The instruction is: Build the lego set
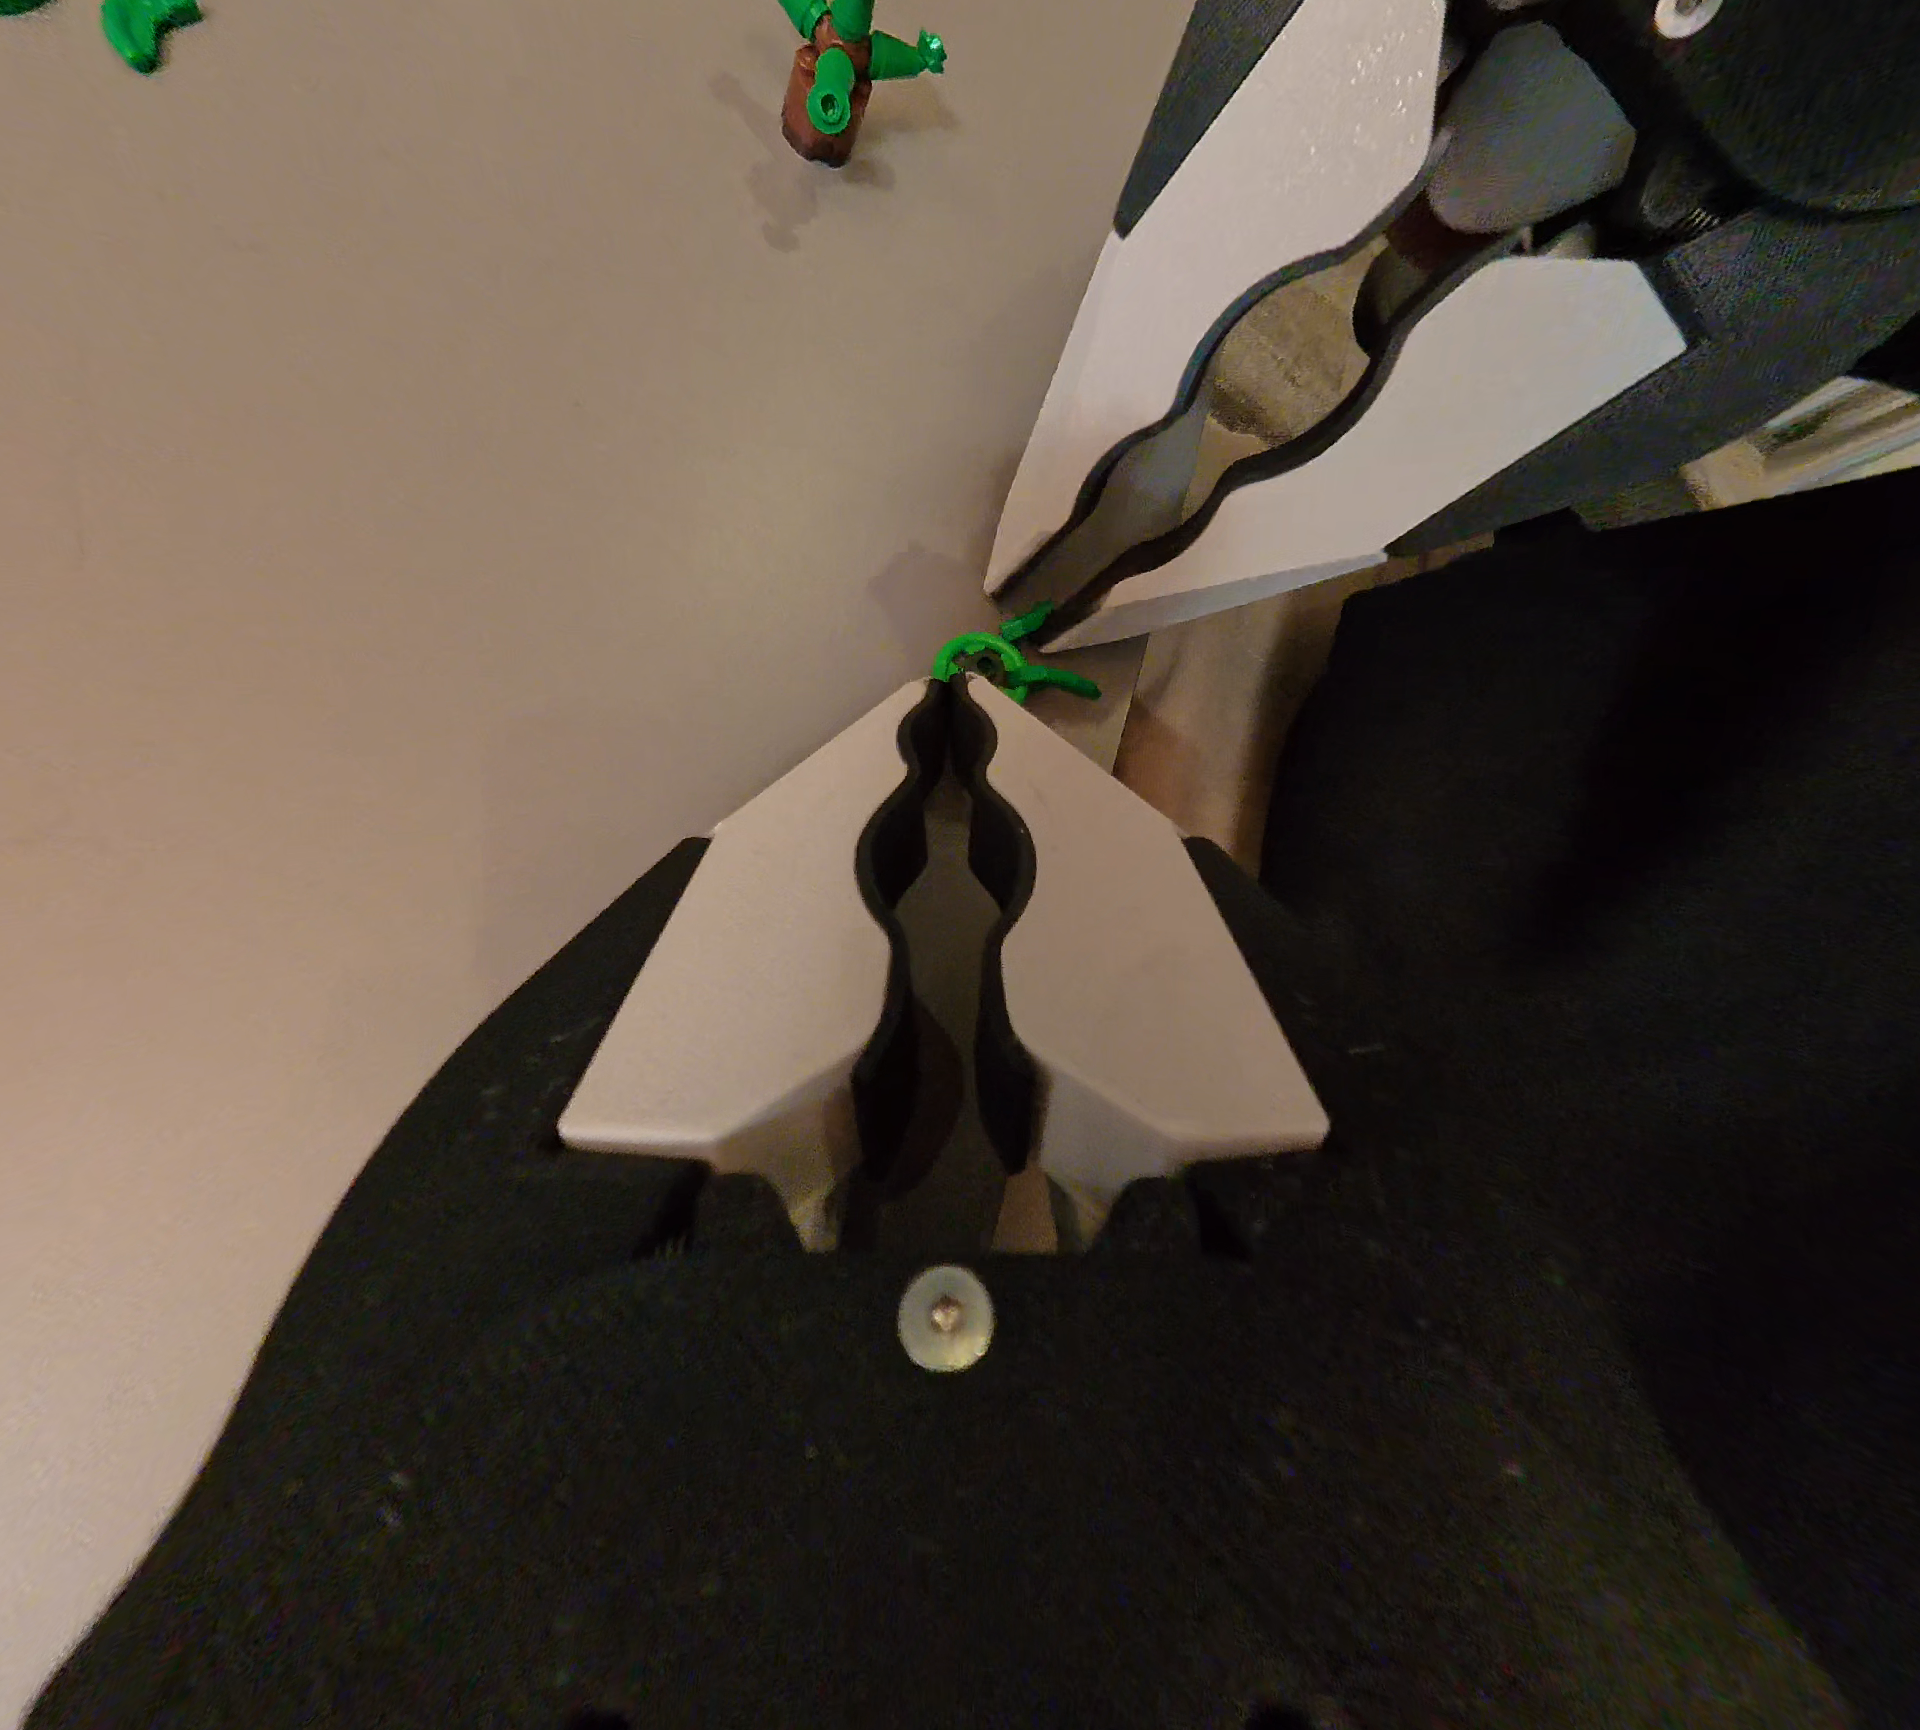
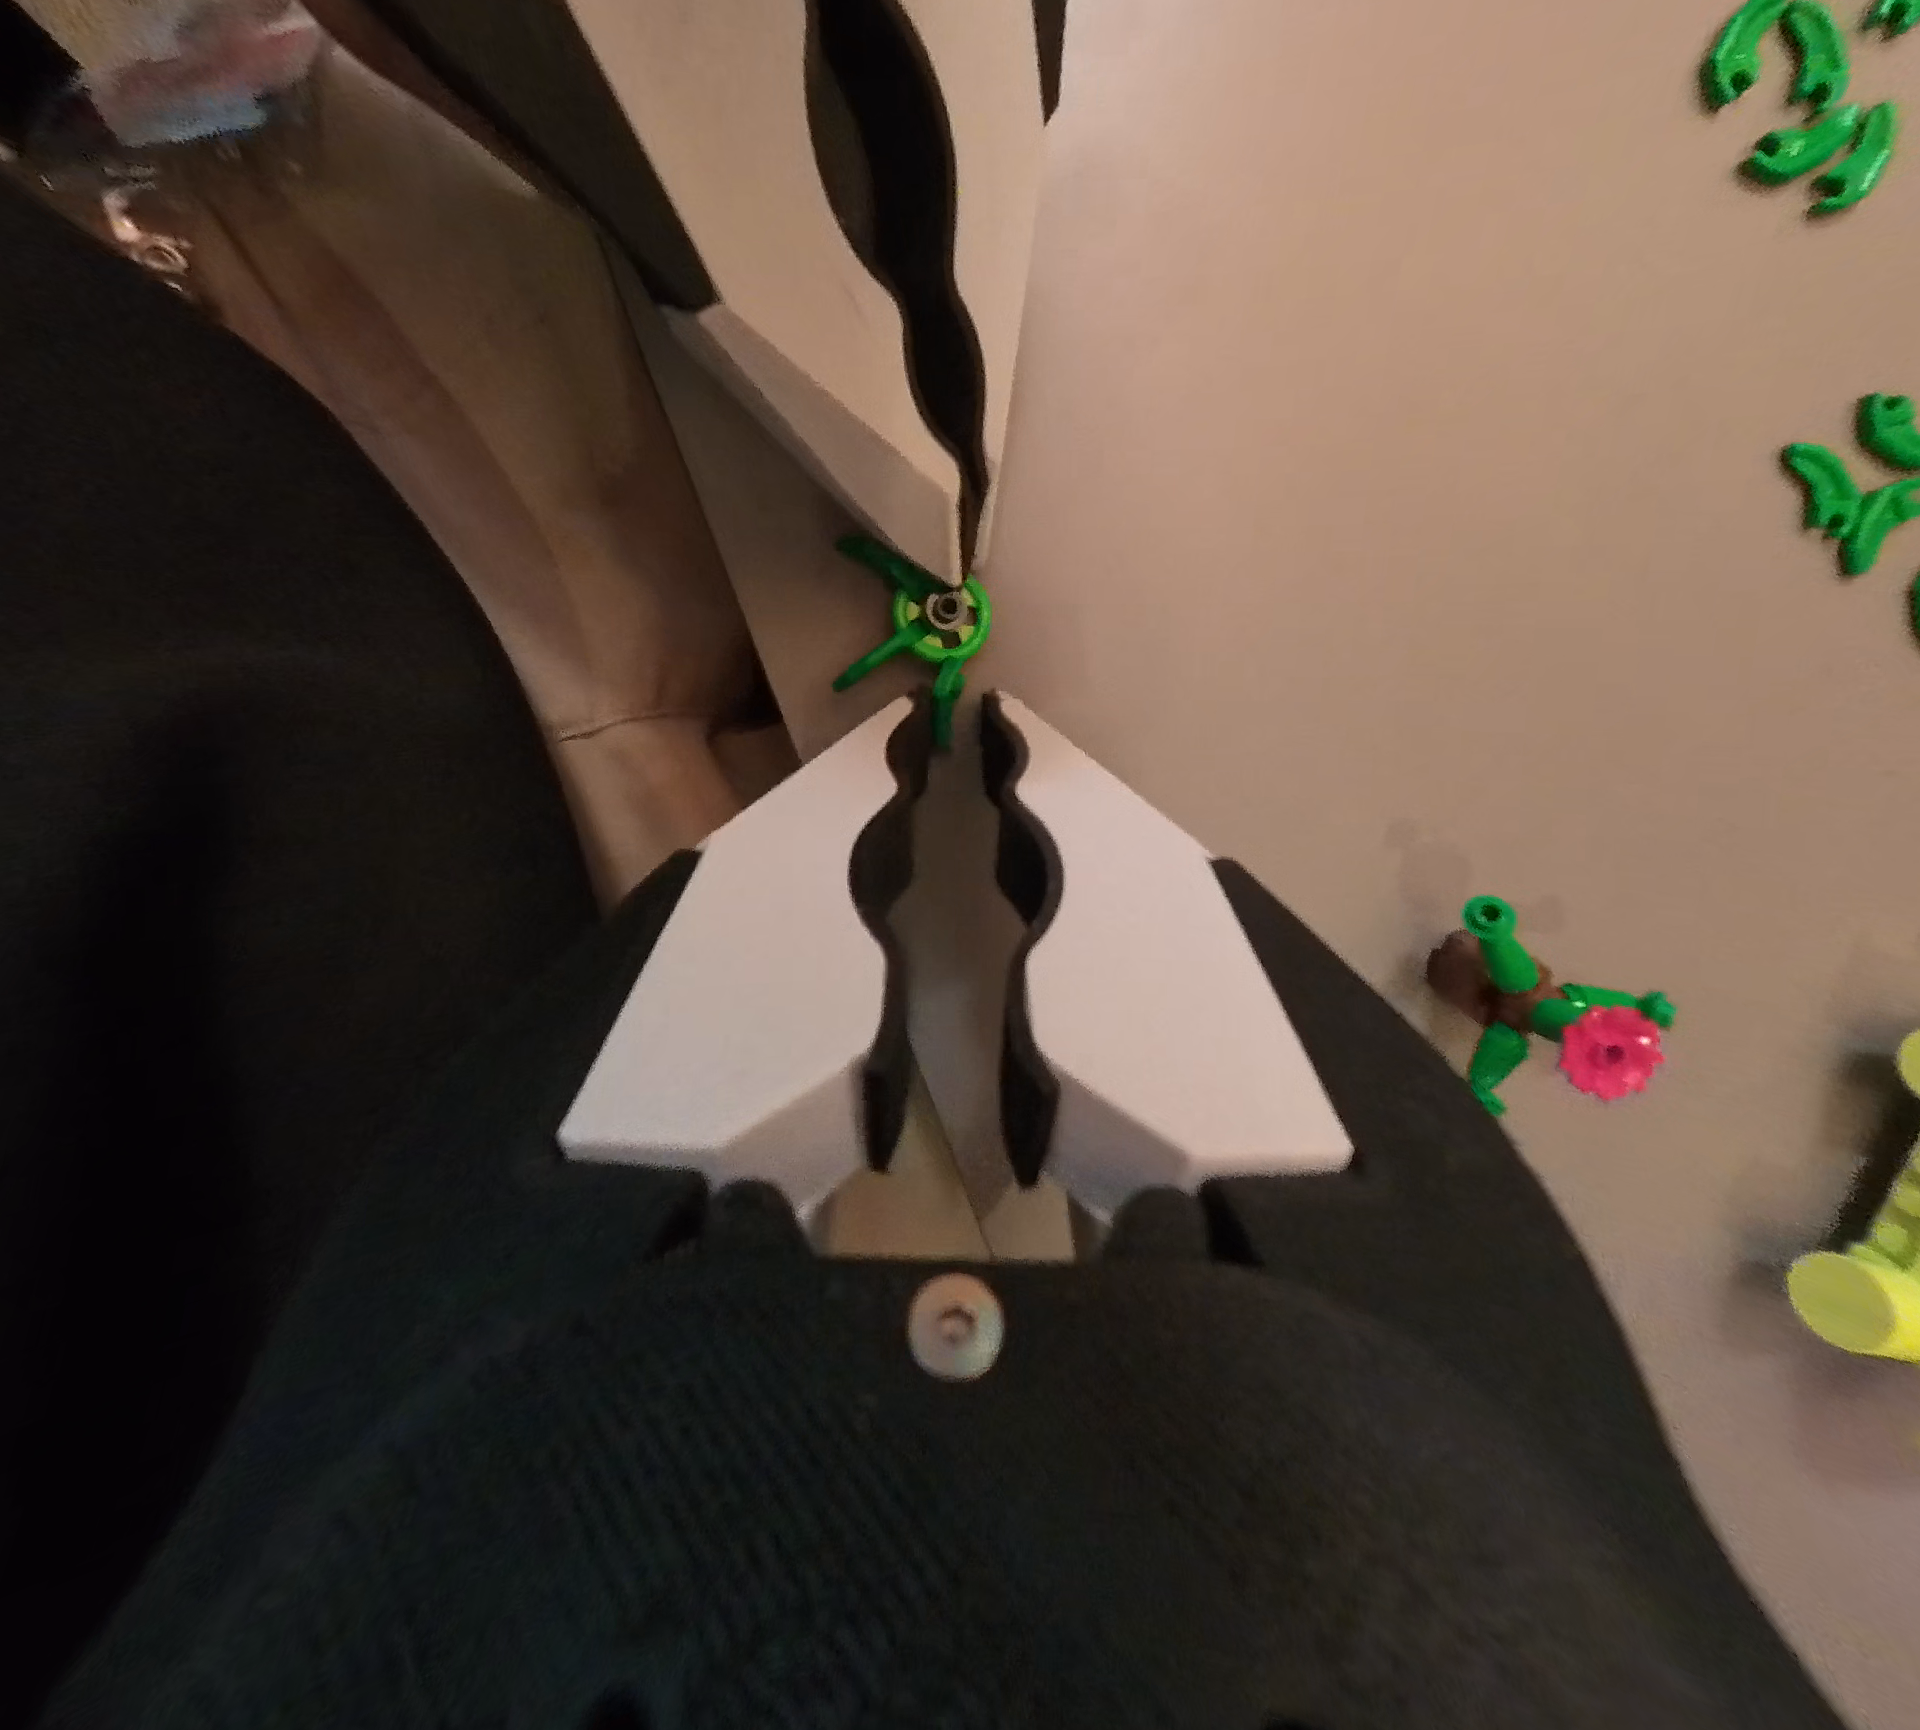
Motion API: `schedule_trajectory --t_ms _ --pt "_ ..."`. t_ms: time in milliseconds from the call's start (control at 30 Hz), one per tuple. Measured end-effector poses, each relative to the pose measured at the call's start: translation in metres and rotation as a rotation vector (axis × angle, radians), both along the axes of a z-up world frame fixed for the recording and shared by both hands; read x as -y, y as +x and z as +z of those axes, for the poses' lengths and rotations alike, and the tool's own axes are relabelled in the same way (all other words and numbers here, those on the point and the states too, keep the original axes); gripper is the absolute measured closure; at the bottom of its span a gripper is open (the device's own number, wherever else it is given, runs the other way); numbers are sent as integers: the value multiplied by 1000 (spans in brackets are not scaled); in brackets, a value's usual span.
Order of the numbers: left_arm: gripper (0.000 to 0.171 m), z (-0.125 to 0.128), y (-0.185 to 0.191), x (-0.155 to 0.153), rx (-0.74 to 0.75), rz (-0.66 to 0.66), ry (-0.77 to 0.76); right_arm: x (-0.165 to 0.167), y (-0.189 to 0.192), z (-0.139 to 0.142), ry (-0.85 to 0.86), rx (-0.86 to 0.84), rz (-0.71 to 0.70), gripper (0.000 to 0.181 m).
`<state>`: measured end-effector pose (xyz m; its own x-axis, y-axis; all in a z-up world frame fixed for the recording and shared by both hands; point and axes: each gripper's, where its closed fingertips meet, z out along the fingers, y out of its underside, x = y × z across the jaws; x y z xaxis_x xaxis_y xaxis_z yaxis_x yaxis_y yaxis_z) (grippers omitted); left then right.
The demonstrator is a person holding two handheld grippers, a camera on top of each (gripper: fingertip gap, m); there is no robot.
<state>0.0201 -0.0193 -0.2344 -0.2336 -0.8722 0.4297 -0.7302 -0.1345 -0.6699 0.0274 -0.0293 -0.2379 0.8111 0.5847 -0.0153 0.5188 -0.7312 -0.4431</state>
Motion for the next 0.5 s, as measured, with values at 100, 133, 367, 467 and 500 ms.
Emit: schedule_trajectory --t_ms 100,133,367,467,500 --pt "171 1 0 0 -5 1 -29 -2 -1 5 47 -68 -26 180" --pt "171 1 0 0 -6 2 -37 -2 -2 6 54 -93 -37 180" --pt "171 1 0 2 -5 -4 -32 -3 -1 5 69 -163 -67 181" --pt "171 0 1 2 -4 -3 -29 -2 -2 4 61 -156 -51 180" --pt "171 1 1 2 -4 -2 -29 -1 -3 4 48 -154 -44 181"
